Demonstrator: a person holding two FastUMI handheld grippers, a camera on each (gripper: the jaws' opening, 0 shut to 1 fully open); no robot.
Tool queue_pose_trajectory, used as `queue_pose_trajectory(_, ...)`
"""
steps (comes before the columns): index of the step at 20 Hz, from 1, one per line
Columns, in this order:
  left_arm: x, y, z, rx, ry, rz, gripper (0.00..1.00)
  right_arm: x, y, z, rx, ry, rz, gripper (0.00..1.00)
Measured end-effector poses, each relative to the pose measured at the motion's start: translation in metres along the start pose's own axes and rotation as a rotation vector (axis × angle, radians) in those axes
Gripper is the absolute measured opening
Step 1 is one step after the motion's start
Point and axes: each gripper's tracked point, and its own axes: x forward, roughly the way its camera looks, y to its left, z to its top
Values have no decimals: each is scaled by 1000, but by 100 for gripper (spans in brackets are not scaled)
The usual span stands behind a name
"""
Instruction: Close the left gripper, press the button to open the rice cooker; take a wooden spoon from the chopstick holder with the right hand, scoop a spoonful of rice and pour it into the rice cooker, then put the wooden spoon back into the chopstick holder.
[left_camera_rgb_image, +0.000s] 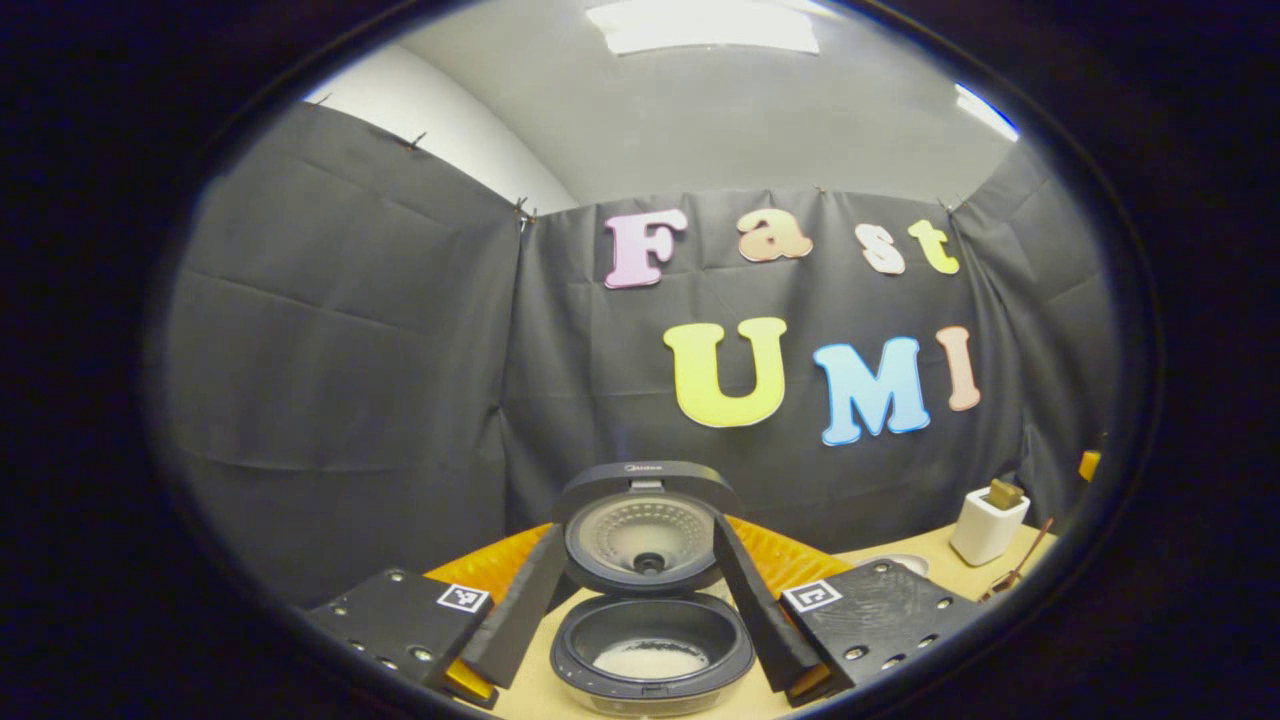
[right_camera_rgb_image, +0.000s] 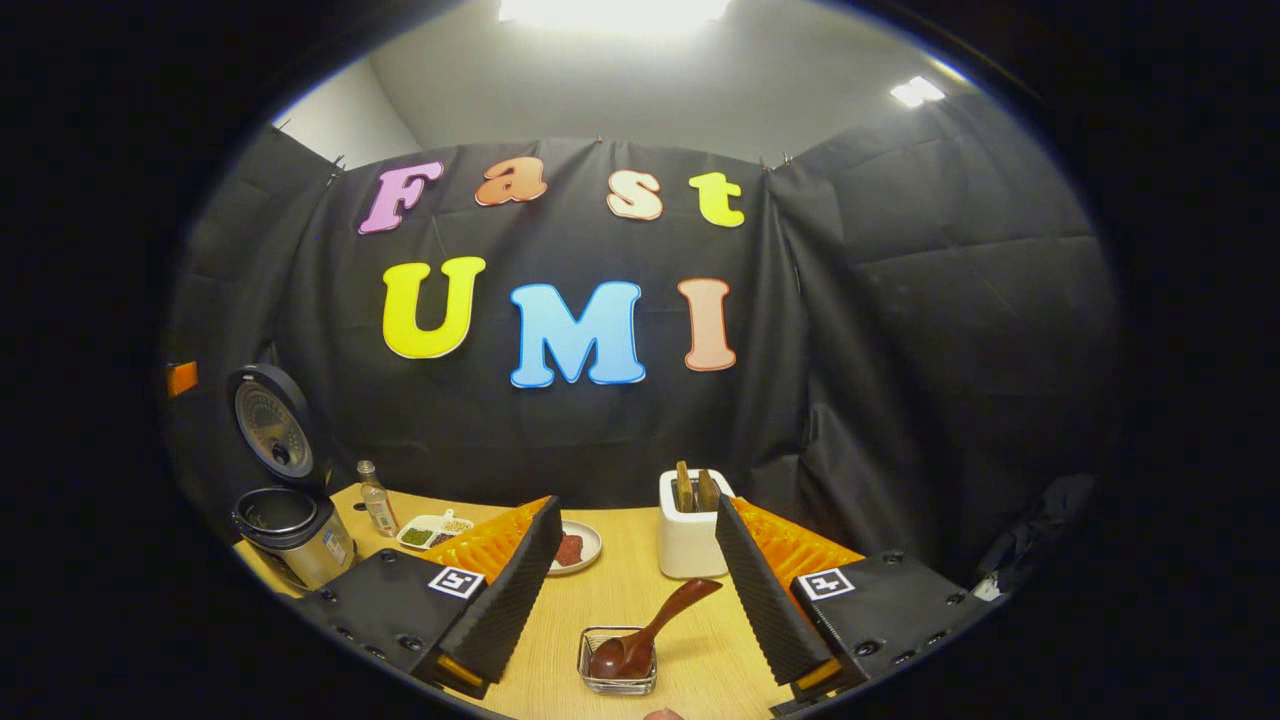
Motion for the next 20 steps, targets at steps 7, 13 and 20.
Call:
queue_pose_trajectory(7,-27,24,11,15,3,50,88,37,-19,-54,65,161,-26,98)
queue_pose_trajectory(13,-43,38,13,45,13,79,88,59,-28,-96,125,279,-35,98)
queue_pose_trajectory(20,-54,42,7,59,42,107,89,74,-25,-145,294,440,-30,93)
